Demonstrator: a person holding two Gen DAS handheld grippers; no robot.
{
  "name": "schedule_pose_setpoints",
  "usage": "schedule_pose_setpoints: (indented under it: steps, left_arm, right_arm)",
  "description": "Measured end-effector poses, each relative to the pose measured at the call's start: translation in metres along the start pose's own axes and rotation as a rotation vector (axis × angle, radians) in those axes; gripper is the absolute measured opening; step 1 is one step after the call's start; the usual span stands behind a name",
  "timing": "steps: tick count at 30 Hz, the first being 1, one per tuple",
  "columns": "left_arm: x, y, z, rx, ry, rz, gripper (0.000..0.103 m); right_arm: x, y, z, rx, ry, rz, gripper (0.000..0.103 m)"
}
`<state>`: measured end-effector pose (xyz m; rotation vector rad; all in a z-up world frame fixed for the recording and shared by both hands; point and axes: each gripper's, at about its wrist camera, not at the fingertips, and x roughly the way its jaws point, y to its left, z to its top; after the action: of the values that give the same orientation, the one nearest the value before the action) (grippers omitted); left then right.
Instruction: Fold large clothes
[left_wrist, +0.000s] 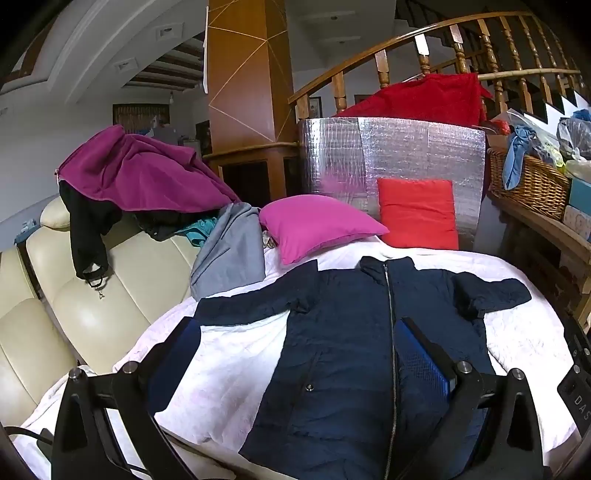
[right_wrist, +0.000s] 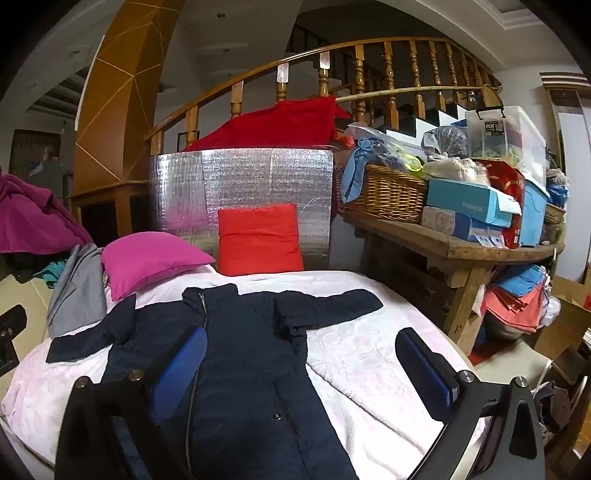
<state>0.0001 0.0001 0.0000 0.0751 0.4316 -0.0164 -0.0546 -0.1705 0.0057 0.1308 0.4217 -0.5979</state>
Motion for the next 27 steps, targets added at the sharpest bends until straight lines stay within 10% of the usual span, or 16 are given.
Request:
schedule_pose_setpoints:
  steps: [27]
  left_arm:
    - [0.0000, 0.0028, -0.0032, 0.006, 0.005, -0.008, 0.103]
  right_arm:
    - [-0.0010, -0.0011, -0.0020, -0.008, 0.005, -0.011, 0.103]
